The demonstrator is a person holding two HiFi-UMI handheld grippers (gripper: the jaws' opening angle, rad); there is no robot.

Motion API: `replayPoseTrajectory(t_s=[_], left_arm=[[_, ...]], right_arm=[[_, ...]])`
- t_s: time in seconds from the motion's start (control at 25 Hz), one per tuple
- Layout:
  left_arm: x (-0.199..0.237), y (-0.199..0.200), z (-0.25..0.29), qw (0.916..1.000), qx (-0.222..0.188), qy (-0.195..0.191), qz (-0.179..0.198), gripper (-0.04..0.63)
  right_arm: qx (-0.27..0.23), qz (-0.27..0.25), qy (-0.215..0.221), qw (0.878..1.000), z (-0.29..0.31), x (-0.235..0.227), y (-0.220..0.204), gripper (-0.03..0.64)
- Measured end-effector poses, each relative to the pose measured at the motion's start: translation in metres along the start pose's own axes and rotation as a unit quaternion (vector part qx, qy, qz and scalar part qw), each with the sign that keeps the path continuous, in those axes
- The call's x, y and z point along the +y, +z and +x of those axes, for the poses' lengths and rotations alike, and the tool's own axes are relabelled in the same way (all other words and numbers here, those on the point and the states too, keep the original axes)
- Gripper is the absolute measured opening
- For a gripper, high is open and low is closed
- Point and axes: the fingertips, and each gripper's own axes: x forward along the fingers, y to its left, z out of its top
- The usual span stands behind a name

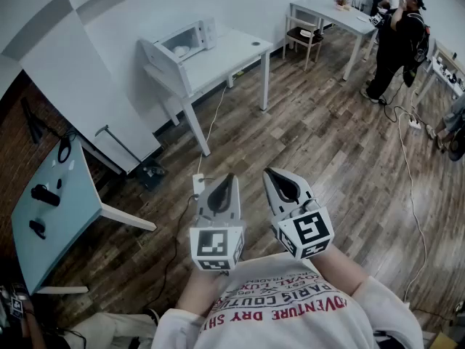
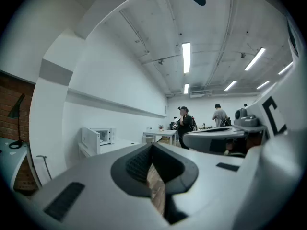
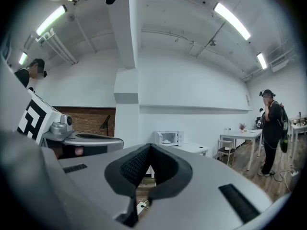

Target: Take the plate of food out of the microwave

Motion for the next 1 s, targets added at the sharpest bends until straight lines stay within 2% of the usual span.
replayPoseTrajectory(t_s=[0.36,0.64,0.84,1.0], left_arm=[[0.008,-0.004,0.011,1.0,0.005,-0.005,-0.006,0.006],[0.015,-0.011,0.022,0.9998,0.004,-0.011,-0.016,0.006],[0.015,-0.03,0.042,0.9992,0.029,-0.023,-0.014,0.006],[0.021,-0.043,0.075,0.9985,0.047,-0.014,-0.023,0.006]], right_arm=[[0.008,0.01,-0.001,1.0,0.016,-0.004,-0.005,0.012],[0.012,0.059,-0.02,0.998,0.027,-0.018,-0.017,0.012],[0.023,0.086,-0.007,0.996,0.038,-0.027,-0.034,0.012],[0.047,0.079,0.002,0.996,0.06,-0.05,-0.049,0.012]])
